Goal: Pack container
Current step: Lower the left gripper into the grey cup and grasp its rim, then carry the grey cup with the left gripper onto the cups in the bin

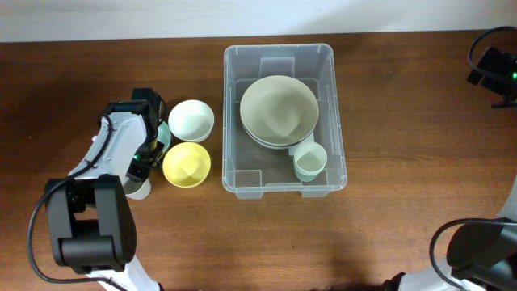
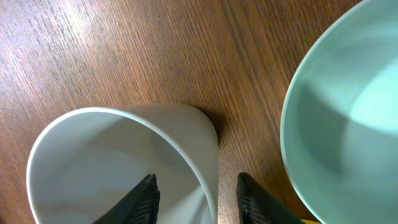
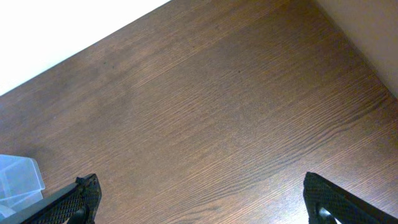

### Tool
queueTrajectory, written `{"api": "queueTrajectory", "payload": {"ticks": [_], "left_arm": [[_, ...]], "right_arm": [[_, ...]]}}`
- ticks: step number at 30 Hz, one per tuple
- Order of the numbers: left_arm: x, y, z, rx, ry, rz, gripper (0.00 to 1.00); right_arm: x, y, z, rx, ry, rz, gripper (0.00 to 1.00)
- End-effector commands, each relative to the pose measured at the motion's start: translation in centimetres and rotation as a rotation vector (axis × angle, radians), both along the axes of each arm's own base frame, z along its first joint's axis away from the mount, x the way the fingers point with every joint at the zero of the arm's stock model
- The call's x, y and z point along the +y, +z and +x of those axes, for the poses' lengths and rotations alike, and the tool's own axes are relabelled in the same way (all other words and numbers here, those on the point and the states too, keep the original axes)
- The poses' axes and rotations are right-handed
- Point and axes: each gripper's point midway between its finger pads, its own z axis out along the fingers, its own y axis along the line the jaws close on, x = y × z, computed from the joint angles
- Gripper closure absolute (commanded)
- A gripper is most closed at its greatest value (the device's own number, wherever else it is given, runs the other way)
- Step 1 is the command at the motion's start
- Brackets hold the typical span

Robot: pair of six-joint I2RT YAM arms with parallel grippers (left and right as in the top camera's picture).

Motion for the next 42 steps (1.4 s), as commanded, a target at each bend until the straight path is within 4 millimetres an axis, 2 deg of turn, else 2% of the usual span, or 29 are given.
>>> {"api": "queueTrajectory", "payload": {"ticks": [1,13,15,18,19,22,29,32,34,37,38,40,42], "left_arm": [[0.0,-0.1,0.2,-0.003,0.004,-0.007,0.58],[0.0,-1.0,0.2,-0.008,0.004,-0.003,0.57],[0.0,-1.0,0.0,-0.003,0.004,-0.002,0.63],[0.1,-0.9,-0.1,0.003,0.006,-0.002,0.79],[0.3,-0.9,-0.2,0.004,0.008,0.002,0.81],[1.5,-0.6,-0.6,0.020,0.017,0.051,0.97],[3.7,0.4,-1.7,0.049,0.065,0.074,0.99],[4.5,2.3,-0.4,0.026,-0.034,0.108,0.99],[4.9,4.9,1.2,-0.027,-0.115,0.129,0.99],[4.7,10.2,4.4,-0.170,-0.220,0.145,0.99],[4.0,12.2,5.9,-0.233,-0.297,0.136,1.00],[0.9,15.7,9.1,-0.358,-0.537,0.079,1.00],[-3.4,18.8,11.9,-0.503,-0.793,0.009,1.00]], "right_arm": [[0.0,0.2,0.0,-0.004,0.001,-0.001,0.01],[0.0,0.2,0.0,-0.004,0.001,-0.001,0.01],[0.0,0.2,0.0,-0.004,0.001,-0.001,0.01],[0.0,0.2,0.0,-0.004,0.001,-0.001,0.01],[0.0,0.2,0.0,-0.004,0.001,-0.001,0.01],[0.0,0.2,0.0,-0.004,0.001,-0.001,0.01],[0.0,0.2,0.0,-0.004,0.001,-0.001,0.01],[0.0,0.1,0.0,-0.004,0.001,0.000,0.01],[0.0,0.2,0.0,-0.004,0.001,-0.001,0.01],[0.0,0.1,0.0,-0.004,0.001,0.000,0.01],[0.0,0.2,0.0,-0.004,0.001,-0.001,0.01],[0.0,0.2,0.0,-0.004,0.001,-0.001,0.01],[0.0,0.2,0.0,-0.004,0.001,-0.001,0.01]]}}
